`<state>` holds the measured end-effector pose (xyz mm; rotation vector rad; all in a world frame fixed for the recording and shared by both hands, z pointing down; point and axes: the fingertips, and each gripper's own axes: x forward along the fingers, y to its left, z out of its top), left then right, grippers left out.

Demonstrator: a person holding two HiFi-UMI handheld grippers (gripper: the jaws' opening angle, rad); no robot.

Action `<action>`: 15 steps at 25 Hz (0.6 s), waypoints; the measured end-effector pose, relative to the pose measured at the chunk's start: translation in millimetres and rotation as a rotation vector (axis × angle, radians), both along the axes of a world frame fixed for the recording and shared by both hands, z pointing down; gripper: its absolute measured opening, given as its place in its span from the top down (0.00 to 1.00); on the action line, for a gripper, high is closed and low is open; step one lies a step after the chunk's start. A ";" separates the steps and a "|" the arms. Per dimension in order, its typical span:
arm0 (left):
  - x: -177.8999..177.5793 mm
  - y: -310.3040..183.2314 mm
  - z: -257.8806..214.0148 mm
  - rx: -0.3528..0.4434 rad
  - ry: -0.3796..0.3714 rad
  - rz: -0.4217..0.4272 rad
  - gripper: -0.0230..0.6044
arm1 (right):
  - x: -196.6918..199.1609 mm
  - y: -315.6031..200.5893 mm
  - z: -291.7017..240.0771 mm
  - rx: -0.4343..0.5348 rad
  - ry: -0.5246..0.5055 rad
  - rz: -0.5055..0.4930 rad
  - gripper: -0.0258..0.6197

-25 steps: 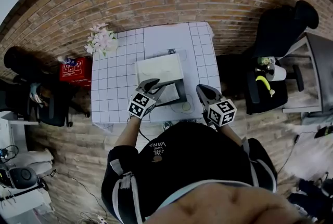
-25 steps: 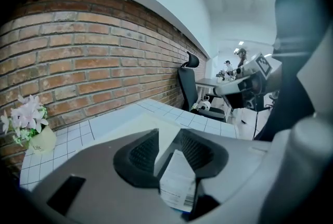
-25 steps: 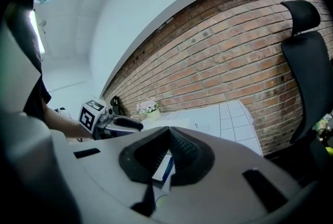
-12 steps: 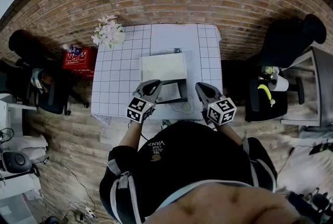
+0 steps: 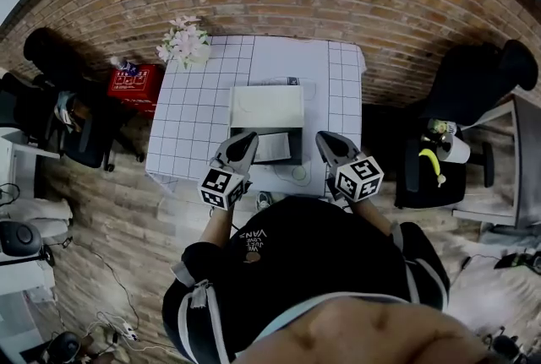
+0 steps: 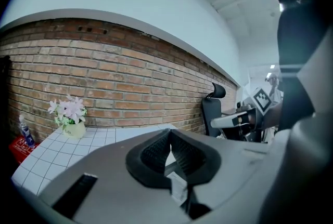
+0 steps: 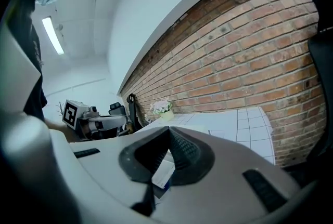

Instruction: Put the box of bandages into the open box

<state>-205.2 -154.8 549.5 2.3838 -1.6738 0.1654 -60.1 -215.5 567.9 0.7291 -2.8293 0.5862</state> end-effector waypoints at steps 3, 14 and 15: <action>2.3 6.7 -0.4 0.003 0.003 -0.035 0.94 | 1.7 -0.9 0.1 -0.002 -0.001 -0.024 0.97; 13.8 30.2 -6.1 0.017 0.016 -0.174 0.94 | 5.1 -1.2 0.7 0.004 -0.021 -0.125 0.97; 15.7 31.5 -6.1 0.018 0.017 -0.184 0.94 | 5.9 -1.4 1.0 0.004 -0.023 -0.133 0.97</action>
